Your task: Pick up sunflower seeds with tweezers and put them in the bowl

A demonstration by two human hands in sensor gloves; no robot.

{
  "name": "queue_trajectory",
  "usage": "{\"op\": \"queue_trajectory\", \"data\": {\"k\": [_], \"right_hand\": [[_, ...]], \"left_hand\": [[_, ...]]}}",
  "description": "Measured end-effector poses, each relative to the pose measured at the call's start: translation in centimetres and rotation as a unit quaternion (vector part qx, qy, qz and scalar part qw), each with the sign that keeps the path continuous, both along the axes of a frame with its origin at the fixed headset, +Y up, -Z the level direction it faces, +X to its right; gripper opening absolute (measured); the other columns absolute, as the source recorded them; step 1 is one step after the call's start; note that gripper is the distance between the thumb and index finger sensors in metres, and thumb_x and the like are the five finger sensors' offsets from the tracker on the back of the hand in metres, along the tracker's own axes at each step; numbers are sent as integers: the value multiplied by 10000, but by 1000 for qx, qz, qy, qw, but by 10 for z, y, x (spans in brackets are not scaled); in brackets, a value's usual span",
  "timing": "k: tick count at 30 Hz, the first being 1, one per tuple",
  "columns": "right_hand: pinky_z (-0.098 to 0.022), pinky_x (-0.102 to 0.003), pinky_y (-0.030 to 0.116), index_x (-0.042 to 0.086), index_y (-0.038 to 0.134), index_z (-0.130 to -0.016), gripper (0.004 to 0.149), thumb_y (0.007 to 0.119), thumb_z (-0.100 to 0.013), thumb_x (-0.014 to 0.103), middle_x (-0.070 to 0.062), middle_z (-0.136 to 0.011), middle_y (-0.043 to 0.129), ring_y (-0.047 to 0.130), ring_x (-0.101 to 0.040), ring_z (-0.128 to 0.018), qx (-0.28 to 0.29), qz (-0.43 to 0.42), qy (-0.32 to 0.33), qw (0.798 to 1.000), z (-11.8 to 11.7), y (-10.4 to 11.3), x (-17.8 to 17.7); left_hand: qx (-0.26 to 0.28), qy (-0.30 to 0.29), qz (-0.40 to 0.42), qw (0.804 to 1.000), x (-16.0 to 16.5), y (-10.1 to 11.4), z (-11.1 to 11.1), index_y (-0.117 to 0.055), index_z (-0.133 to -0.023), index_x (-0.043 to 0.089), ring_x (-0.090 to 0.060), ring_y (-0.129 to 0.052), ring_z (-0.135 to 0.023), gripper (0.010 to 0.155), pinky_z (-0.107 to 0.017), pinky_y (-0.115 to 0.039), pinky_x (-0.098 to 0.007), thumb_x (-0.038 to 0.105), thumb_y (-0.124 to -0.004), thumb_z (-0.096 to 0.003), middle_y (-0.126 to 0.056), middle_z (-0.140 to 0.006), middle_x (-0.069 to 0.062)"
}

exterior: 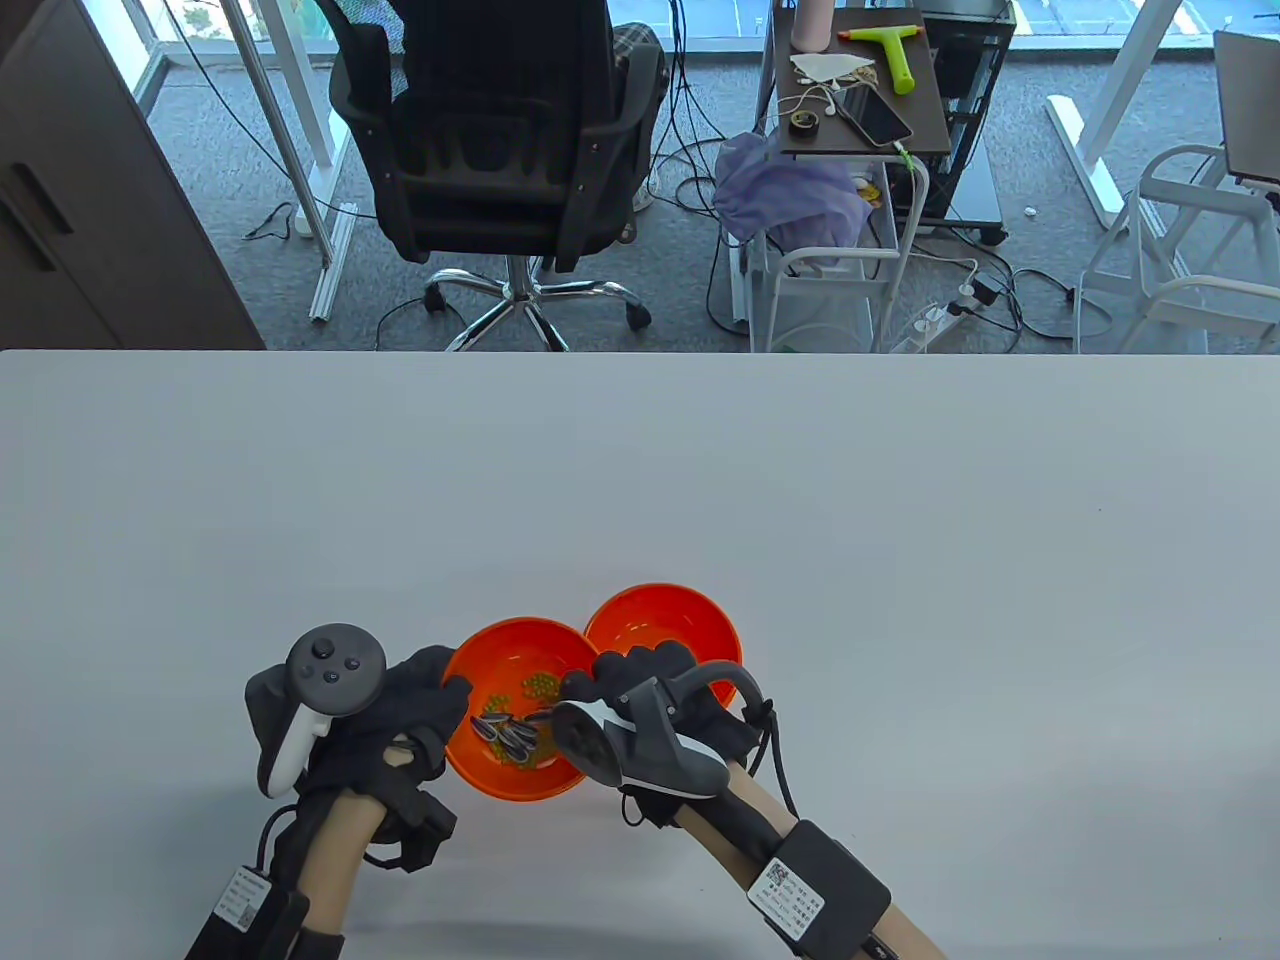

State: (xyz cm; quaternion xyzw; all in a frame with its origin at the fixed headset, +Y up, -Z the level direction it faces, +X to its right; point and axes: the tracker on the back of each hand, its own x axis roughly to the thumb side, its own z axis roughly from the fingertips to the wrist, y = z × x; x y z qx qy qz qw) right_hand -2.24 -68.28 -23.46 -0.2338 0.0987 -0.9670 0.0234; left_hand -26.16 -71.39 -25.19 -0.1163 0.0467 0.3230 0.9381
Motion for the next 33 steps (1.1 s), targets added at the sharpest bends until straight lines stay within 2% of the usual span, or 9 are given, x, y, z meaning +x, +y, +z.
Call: {"op": "queue_trajectory", "data": {"k": [12, 19, 23, 29, 30, 31, 33], "right_hand": [[-364, -366, 884, 335, 1067, -632, 421, 929, -270, 500, 88, -398, 1026, 971, -122, -237, 14, 29, 4, 999, 4, -5, -7], [-351, -360, 890, 321, 1085, -601, 397, 933, -269, 478, 96, -376, 1032, 971, -121, -220, -1, -22, 2, 1000, -1, 0, 2], [-342, -359, 890, 315, 1086, -602, 396, 932, -273, 472, 94, -372, 1032, 968, -120, -211, -12, -87, -24, 996, -7, 9, 16], [-333, -351, 892, 314, 1085, -603, 395, 927, -277, 474, 87, -366, 1033, 964, -111, -201, 14, -165, -97, 981, -22, 22, 50], [-332, -351, 892, 314, 1086, -602, 395, 928, -278, 474, 123, -364, 1029, 964, -111, -201, 13, -172, -112, 979, -26, 22, 57], [-332, -350, 893, 311, 1086, -603, 396, 928, -279, 473, 86, -366, 1032, 963, -111, -200, 13, -174, -121, 977, -28, 22, 61], [-330, -350, 893, 308, 1088, -601, 394, 929, -279, 471, 121, -361, 1030, 962, -110, -197, 7, -169, -153, 974, -36, 19, 75]], "left_hand": [[-6, -7, 4, 1000, 2, 1, 1, -868, -855, 158, -112, -1023, -62, 474, -186, -938, -353, 395, -821, -448, -1052, -373, -47], [-13, -6, 4, 1000, 2, -1, 0, -866, -857, 160, -112, -1024, -62, 472, -187, -938, -354, 393, -815, -450, -1054, -373, -42], [-16, -7, 5, 1000, 2, -1, 0, -868, -855, 163, -111, -1024, -63, 468, -188, -938, -354, 393, -815, -451, -1054, -375, -40], [-19, -5, 2, 1000, 2, -1, 0, -865, -860, 164, -111, -1024, -65, 471, -191, -938, -354, 394, -814, -451, -1053, -377, -40], [-20, -5, 1, 1000, 1, -1, 0, -866, -858, 165, -111, -1024, -64, 471, -192, -938, -354, 395, -814, -451, -1054, -376, -39], [-20, -4, 0, 1000, 1, -1, 0, -866, -858, 164, -111, -1024, -66, 470, -193, -938, -354, 395, -813, -451, -1053, -378, -40], [-20, -2, 0, 1000, 1, -1, 0, -865, -859, 166, -111, -1024, -66, 471, -193, -938, -354, 396, -813, -451, -1053, -378, -39]]}}
